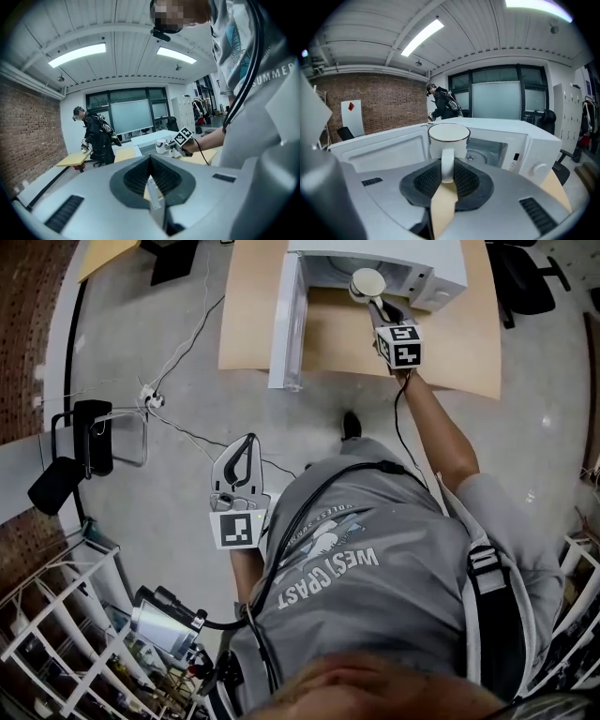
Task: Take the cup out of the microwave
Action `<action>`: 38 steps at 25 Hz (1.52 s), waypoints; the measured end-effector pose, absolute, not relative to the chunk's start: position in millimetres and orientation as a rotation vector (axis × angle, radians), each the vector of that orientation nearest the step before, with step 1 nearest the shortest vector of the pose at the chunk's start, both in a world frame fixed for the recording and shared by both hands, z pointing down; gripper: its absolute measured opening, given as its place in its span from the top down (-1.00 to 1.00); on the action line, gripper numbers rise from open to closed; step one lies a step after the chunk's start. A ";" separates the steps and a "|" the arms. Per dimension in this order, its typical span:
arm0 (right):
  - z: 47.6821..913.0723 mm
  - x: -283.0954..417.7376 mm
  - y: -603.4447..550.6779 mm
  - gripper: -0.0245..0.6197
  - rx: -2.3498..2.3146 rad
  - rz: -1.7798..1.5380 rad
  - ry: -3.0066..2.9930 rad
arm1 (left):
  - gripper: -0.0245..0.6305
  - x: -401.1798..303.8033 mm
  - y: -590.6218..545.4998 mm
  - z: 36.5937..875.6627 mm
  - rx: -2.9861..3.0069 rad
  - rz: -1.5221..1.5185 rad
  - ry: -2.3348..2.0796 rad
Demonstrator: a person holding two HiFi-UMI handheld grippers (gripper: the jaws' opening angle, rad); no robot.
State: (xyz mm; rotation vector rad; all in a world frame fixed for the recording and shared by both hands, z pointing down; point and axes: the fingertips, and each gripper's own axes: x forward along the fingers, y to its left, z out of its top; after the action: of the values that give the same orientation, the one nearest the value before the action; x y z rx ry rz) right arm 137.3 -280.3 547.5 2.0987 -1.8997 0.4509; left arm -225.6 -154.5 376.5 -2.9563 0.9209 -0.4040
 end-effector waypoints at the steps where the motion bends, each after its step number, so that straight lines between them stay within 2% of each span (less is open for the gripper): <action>1: 538.4 129.5 -271.0 0.71 2.105 0.438 -1.907 | 0.79 -231.3 -149.6 376.1 -2.958 -0.389 0.912; 12: 418.7 36.8 -160.8 0.71 2.187 0.295 -1.973 | 0.79 -312.4 -82.3 351.4 -2.948 -0.262 0.795; 18: 399.5 40.5 -82.9 0.71 2.231 0.299 -1.980 | 0.79 -295.6 -47.3 373.7 -2.935 -0.384 0.600; 24: 366.6 -63.9 -48.3 0.71 2.238 0.263 -2.006 | 0.79 -374.9 -54.1 344.2 -2.865 -0.267 0.510; 38: 340.2 -77.0 74.3 0.70 2.407 0.221 -1.900 | 0.79 -358.0 0.8 357.9 -2.837 -0.241 0.203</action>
State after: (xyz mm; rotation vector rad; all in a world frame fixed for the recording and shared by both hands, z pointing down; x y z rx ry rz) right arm -77.0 74.3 340.2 2.4075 -1.8998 0.2208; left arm -358.0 0.8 357.9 -2.8369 0.2033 -0.2405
